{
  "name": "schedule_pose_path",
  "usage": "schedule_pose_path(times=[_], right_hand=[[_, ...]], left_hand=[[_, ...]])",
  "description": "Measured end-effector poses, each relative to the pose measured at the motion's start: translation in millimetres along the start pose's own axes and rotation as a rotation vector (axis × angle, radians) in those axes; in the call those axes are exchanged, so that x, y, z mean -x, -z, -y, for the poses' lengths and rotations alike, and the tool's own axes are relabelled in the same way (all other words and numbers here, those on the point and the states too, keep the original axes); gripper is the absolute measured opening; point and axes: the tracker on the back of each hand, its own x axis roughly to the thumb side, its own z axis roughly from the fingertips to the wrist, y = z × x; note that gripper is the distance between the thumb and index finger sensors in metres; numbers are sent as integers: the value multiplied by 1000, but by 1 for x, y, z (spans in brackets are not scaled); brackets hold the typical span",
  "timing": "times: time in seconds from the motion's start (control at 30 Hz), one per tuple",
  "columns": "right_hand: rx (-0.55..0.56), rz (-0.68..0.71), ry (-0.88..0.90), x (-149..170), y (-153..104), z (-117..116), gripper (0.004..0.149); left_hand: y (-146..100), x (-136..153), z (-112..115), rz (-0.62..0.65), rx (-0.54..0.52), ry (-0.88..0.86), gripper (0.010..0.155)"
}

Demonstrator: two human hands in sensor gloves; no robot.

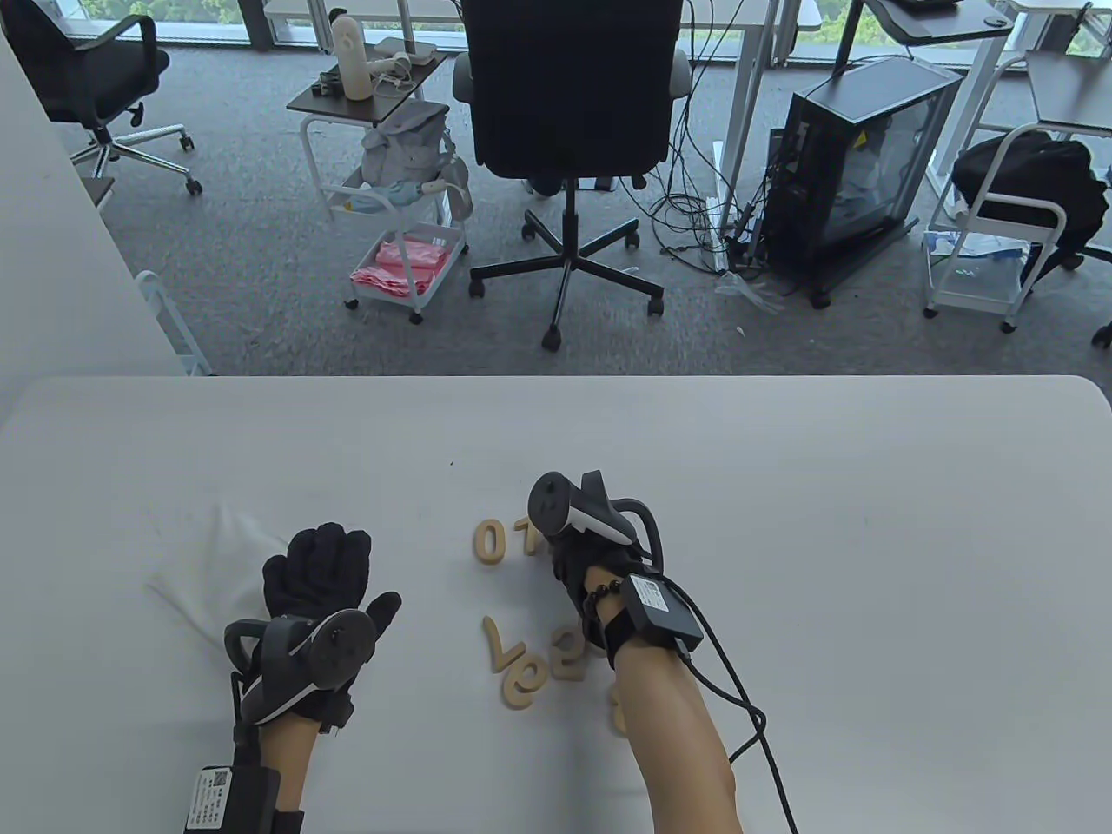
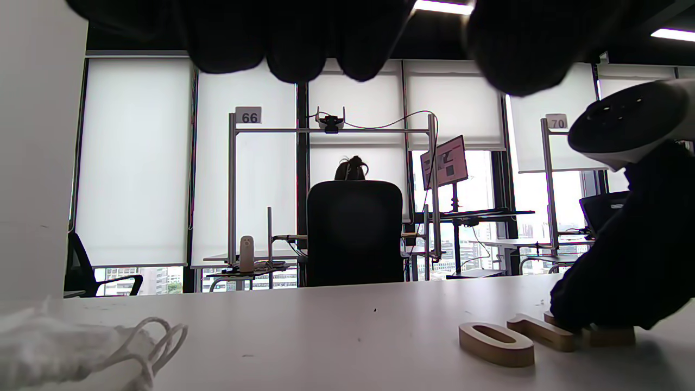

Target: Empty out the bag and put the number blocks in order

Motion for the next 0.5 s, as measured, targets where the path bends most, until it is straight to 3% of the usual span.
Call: schedule_pose_path(times=[0.5], right_hand=[[36,18,34,2,-1,7,46]], left_hand=[[-1,0,-2,-2,-10,-5,77]])
